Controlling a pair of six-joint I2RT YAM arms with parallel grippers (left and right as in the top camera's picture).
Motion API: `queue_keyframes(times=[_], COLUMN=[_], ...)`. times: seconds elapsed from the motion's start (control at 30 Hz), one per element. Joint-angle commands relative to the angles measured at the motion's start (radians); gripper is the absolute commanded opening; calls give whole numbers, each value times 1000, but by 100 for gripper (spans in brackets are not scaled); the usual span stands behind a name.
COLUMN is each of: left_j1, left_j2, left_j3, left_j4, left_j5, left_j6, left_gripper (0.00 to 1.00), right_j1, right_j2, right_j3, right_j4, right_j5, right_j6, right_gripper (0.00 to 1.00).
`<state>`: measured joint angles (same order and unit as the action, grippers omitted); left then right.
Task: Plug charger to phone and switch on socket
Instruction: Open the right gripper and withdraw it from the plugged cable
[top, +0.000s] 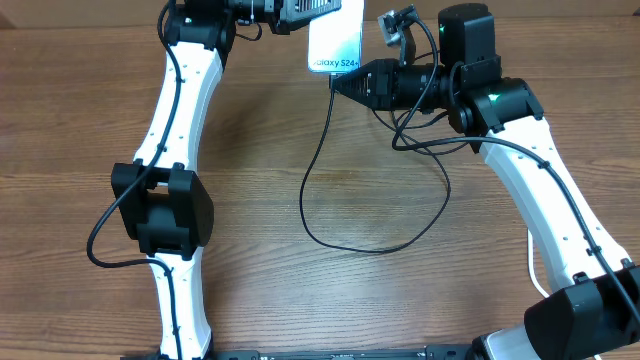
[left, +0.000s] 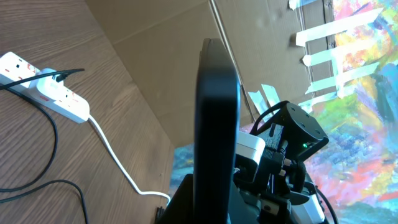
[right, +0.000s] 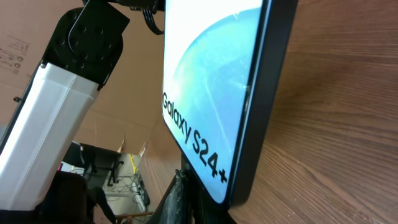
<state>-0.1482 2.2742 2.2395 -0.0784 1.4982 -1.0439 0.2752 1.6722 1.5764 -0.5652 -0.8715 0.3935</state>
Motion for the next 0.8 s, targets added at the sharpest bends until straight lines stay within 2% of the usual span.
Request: queue_keyframes(times=[0.0, 0.3, 0.33, 0.37, 0.4, 0.67, 0.77], left_j1=[-10, -9, -8, -6, -5, -2, -2], left_j2=[-18, -18, -18, -18, -18, -18, -18], left_j3=[22, 22, 22, 22, 22, 22, 22], left_j4=[0, 0, 0, 0, 0, 0, 0], left_j5=[82, 77, 72, 68, 62, 44, 37], left_j6=[-19, -37, -37, -37, -37, -37, -39], left_gripper=[4, 4, 4, 4, 4, 4, 4], right_j1=[-16, -14, -15, -15, -15, -11, -1], right_j2=[-2, -2, -2, -2, -2, -2, -2], right_j3=[29, 29, 29, 29, 29, 29, 29], right_j4=[32, 55, 51, 48, 43, 25, 18], right_j5=[79, 79, 78, 78, 78, 62, 63], right_j6=[27, 56, 56, 56, 56, 107, 117], right_gripper=[4, 4, 11, 37, 39, 40, 35])
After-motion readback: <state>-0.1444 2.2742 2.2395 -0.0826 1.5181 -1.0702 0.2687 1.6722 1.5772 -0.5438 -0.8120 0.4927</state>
